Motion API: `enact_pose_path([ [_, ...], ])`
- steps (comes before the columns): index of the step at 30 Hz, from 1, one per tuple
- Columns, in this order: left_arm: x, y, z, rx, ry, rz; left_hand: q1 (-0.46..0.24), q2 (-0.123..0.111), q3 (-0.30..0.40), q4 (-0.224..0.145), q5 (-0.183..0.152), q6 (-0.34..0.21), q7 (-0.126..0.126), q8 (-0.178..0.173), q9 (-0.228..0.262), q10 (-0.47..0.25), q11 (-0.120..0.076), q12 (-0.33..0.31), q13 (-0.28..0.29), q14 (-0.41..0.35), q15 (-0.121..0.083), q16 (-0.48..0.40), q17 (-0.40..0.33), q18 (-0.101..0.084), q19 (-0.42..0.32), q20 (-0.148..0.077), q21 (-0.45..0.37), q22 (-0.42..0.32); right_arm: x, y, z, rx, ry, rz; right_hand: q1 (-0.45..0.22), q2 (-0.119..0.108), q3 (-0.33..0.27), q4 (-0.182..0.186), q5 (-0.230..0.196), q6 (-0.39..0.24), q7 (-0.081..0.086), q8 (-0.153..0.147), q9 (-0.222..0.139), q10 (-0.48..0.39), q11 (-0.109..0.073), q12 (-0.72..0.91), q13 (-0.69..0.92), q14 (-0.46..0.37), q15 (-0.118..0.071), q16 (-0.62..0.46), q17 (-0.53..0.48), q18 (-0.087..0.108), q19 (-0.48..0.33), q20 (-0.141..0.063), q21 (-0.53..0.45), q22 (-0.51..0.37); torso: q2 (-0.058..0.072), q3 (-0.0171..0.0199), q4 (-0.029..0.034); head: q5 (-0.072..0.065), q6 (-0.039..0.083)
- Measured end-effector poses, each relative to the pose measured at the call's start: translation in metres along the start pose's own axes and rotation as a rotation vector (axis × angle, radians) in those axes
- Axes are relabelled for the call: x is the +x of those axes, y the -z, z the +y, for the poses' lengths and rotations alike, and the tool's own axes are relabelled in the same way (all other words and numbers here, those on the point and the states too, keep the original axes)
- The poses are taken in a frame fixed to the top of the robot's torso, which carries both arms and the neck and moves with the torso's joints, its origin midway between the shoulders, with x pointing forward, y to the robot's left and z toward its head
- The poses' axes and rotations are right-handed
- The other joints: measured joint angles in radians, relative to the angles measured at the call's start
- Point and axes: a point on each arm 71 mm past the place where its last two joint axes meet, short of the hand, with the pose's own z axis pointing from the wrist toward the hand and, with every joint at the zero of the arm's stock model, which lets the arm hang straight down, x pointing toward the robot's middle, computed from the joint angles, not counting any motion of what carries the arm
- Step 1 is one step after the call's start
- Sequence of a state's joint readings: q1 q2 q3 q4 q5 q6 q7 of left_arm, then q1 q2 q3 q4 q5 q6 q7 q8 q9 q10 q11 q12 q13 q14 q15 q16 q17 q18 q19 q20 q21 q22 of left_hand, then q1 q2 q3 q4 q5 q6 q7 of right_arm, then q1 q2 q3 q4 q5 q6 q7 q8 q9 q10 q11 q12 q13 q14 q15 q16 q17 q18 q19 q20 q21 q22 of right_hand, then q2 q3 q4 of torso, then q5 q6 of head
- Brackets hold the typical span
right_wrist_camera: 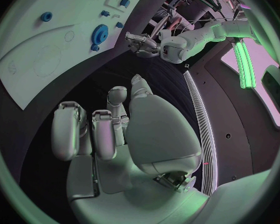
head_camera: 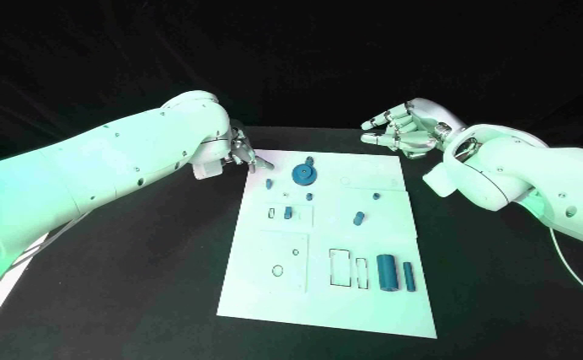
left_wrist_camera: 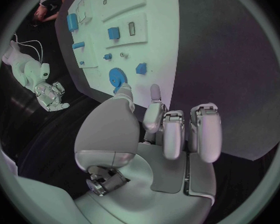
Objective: Assemble the parts on the task board
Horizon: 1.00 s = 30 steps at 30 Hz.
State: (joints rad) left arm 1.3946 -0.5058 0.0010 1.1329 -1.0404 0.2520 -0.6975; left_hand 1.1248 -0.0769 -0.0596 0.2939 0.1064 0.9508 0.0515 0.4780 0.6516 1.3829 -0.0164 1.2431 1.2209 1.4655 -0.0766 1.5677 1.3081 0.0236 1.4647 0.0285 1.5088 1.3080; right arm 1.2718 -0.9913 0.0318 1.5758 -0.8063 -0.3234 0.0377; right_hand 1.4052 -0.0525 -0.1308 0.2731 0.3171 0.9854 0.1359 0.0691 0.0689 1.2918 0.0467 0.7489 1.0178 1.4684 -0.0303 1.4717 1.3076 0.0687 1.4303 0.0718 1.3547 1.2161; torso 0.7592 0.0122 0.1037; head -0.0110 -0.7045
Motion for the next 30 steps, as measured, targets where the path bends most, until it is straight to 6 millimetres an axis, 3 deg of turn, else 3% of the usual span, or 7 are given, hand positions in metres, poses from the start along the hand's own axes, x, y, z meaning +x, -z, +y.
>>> enact_pose_path([
  [19,0.011,-0.010,-0.009,0.012,-0.029,0.031,0.001,0.019,-0.008,-0.003,0.000,0.018,-0.003,0.004,-0.009,0.012,-0.004,0.018,0.014,0.000,0.000,0.000,0.000,0.000,0.000,0.000,0.005,0.000,0.002,-0.002,0.000,-0.002,-0.001,0.004,0.000,0.000,0.000,0.000,0.000,0.000,0.000,0.000,0.000,0.000,0.000,0.000,0.000,0.000,0.000,0.000,0.000,0.000,0.000,0.000,0.000,0.000,-0.002,0.0013,0.0002,0.000,-0.005],
  [30,0.018,-0.013,-0.013,0.026,-0.035,0.050,0.050,0.039,-0.012,-0.007,0.000,0.024,-0.005,0.004,-0.021,0.016,-0.009,0.023,0.018,0.000,0.000,0.000,0.000,0.000,0.000,0.000,0.009,0.000,0.003,-0.002,0.001,-0.004,-0.002,0.008,0.000,0.000,0.000,0.000,0.000,0.000,0.000,0.000,0.000,0.000,0.000,0.000,0.000,0.000,0.000,0.000,0.000,0.000,0.000,0.000,0.000,0.000,-0.002,0.0014,0.0010,-0.002,-0.004],
])
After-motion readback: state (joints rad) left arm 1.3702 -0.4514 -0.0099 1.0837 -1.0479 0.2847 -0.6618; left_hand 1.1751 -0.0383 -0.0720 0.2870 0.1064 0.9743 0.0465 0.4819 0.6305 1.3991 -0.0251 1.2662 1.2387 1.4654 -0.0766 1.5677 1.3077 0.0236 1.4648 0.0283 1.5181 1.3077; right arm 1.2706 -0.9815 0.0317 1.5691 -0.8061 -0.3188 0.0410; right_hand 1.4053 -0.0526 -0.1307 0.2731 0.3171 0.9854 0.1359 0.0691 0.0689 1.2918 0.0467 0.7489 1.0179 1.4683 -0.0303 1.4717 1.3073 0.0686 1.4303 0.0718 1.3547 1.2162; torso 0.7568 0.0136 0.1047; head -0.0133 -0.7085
